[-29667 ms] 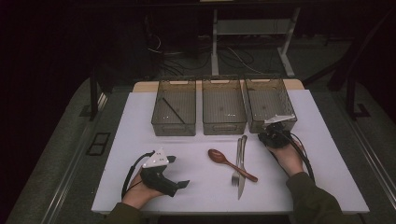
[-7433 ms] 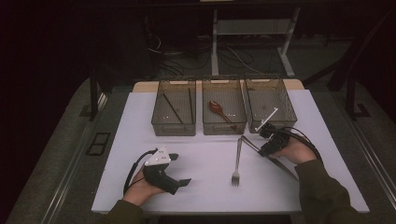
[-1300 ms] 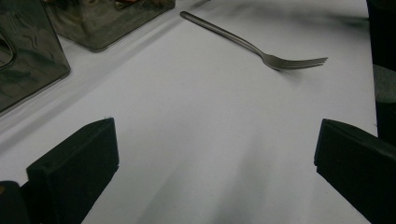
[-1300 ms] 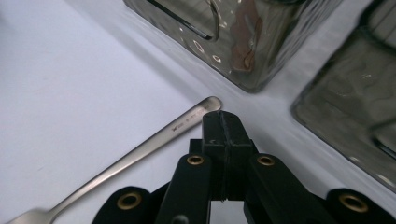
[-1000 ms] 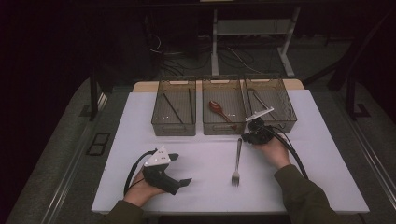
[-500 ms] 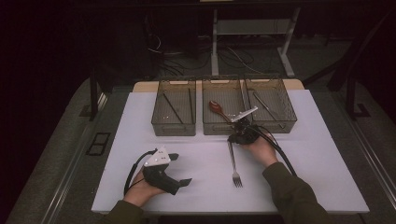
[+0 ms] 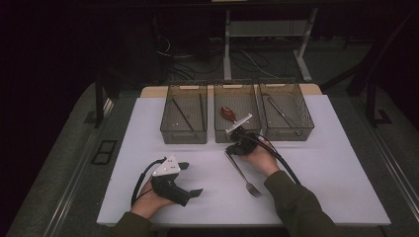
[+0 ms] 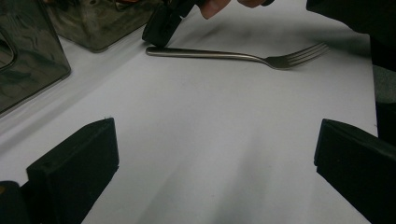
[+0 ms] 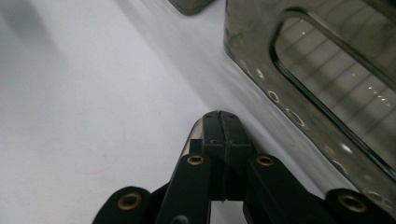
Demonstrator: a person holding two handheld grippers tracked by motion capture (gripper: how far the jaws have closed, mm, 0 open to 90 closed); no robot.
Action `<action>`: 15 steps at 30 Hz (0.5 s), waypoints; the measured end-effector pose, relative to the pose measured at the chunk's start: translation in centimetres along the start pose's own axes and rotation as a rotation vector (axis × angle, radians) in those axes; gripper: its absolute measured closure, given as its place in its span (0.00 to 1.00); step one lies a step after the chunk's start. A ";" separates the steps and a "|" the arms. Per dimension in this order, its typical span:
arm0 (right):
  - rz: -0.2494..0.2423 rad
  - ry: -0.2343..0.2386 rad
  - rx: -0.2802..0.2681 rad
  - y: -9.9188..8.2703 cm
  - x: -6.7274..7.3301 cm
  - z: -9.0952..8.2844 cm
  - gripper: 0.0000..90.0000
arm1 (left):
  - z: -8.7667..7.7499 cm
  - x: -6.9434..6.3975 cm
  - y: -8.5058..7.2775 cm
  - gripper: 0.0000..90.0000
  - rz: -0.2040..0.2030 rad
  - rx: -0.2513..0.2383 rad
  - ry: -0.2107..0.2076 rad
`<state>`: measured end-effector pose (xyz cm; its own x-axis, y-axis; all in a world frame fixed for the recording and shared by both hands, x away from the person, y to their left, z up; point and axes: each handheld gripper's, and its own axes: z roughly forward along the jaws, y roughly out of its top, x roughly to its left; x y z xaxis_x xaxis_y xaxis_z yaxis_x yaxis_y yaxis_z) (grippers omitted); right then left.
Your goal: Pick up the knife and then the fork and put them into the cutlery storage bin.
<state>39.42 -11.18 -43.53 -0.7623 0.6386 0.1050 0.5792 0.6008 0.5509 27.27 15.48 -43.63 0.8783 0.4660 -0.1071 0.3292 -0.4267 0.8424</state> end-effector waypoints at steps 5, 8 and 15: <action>0.024 0.020 -0.013 -0.3 -0.2 -1.5 0.93 | 0.0 0.0 0.0 0.00 -0.004 0.000 0.002; 0.018 0.034 0.011 -0.8 0.1 -2.7 0.86 | 0.0 0.0 0.0 0.00 -0.003 0.000 0.003; 0.010 0.048 0.090 -2.5 1.9 -4.4 0.77 | 0.1 0.0 0.0 0.00 -0.003 0.002 0.006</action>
<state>35.26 -13.52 -41.08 -0.7679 0.6225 0.1512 0.6091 0.6364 0.4732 27.28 15.42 -43.67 0.8752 0.4720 -0.1061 0.3322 -0.4270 0.8410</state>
